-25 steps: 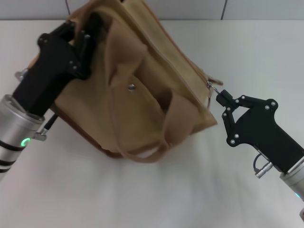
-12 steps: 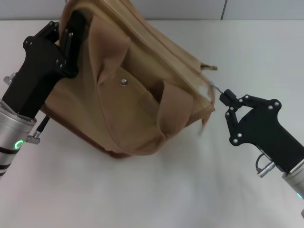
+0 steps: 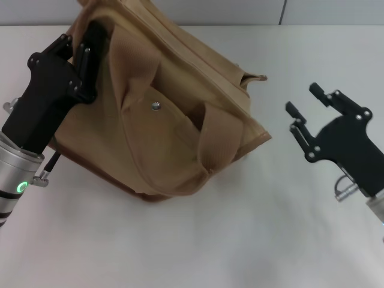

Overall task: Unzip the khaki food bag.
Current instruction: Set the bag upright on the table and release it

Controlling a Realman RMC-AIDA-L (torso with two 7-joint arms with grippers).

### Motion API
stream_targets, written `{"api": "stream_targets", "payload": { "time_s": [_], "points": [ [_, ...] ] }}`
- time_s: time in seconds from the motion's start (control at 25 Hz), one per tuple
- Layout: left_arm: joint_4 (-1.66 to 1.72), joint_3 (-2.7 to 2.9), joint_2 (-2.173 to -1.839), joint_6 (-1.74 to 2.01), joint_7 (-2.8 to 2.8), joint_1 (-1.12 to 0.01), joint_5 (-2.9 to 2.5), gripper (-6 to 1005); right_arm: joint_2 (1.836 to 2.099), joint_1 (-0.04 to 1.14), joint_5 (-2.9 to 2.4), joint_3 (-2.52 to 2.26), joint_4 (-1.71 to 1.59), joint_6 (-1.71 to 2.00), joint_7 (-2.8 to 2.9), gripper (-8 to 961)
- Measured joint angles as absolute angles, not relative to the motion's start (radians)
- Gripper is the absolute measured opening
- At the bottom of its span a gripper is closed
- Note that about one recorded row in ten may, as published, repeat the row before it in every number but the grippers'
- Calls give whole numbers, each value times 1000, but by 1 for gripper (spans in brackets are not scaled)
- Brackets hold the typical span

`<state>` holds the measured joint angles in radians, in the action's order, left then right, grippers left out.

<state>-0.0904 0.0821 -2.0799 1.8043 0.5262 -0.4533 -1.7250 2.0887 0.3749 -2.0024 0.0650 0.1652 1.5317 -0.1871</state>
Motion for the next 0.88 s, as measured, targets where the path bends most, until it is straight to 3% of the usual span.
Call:
{"api": "stream_targets", "payload": {
  "time_s": [0.16,0.44,0.72,0.88],
  "points": [
    [-91,83,-2080,1804,526,-453,-1727,122,2088,425,-2004,67,167,1474,-186,422],
    [-97,93,-2080,1800,526,-453,-1736,123,2088,537,-2009,59,167,1339,-151,534],
    [-104,94,-2080,1785,526,-453,-1736,123,2088,578,-2016,55,166,1314,-146,512],
    [-104,94,-2080,1782,526,-453,-1737,124,2089,579,-2038,54,166,1314,-146,357]
  ]
}}
